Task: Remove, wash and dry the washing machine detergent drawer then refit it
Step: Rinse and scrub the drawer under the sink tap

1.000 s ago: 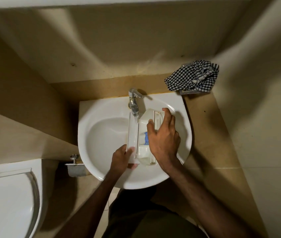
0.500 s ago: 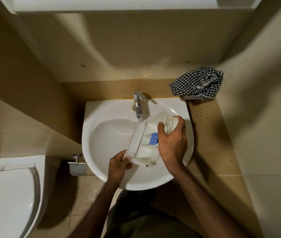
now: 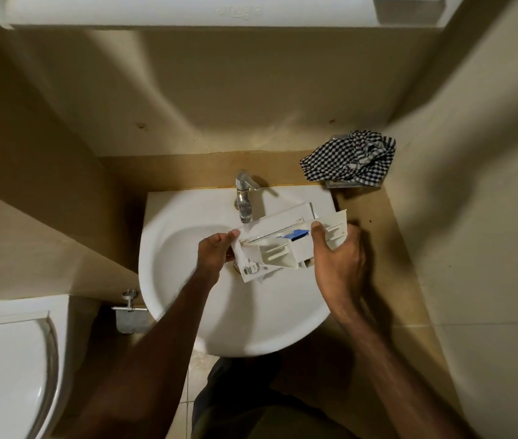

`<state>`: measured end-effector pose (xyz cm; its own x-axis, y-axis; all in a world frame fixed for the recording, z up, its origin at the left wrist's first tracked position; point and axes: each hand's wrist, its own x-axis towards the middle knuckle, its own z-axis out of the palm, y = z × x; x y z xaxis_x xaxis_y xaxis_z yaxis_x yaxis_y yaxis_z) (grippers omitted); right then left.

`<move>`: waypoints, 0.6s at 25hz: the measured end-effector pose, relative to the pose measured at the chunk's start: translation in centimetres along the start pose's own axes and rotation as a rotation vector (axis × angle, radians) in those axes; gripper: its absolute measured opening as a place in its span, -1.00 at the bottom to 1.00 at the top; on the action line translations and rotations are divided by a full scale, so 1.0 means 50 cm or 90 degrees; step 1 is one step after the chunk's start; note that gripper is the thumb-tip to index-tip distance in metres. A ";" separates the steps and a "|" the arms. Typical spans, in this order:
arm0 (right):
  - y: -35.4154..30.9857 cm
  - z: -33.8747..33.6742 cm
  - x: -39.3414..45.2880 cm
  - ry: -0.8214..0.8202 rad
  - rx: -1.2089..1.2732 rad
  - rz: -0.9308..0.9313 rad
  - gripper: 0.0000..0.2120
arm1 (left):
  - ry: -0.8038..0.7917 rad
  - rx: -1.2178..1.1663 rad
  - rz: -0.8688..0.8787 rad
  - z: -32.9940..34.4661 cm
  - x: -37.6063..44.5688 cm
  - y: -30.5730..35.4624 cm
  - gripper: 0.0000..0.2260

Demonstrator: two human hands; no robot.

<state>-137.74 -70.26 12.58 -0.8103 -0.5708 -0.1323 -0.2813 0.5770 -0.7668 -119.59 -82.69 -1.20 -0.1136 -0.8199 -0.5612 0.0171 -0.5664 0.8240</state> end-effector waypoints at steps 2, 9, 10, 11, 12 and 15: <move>0.005 -0.004 -0.001 -0.009 -0.038 -0.011 -0.42 | 0.014 0.026 -0.009 0.011 0.015 0.008 -0.58; -0.011 -0.020 0.014 0.003 -0.051 -0.052 -0.48 | -0.056 0.089 -0.047 0.031 0.031 0.022 -0.80; -0.018 -0.024 0.018 0.007 -0.042 -0.057 -0.50 | -0.068 0.091 -0.046 0.029 0.027 0.017 -0.78; -0.022 -0.027 0.024 0.007 -0.040 -0.057 -0.49 | -0.073 0.100 -0.032 0.025 0.026 0.012 -0.79; -0.024 -0.031 0.030 0.004 -0.047 -0.055 -0.47 | -0.072 0.115 -0.011 0.023 0.027 0.004 -0.81; -0.013 -0.037 0.049 -0.034 -0.087 -0.023 -0.35 | -0.030 0.148 0.043 0.028 0.032 -0.005 -0.81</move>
<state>-140.49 -70.95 13.93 -0.7710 -0.6207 -0.1423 -0.3802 0.6280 -0.6790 -121.16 -83.74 -2.18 -0.1660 -0.8477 -0.5039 -0.2028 -0.4707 0.8587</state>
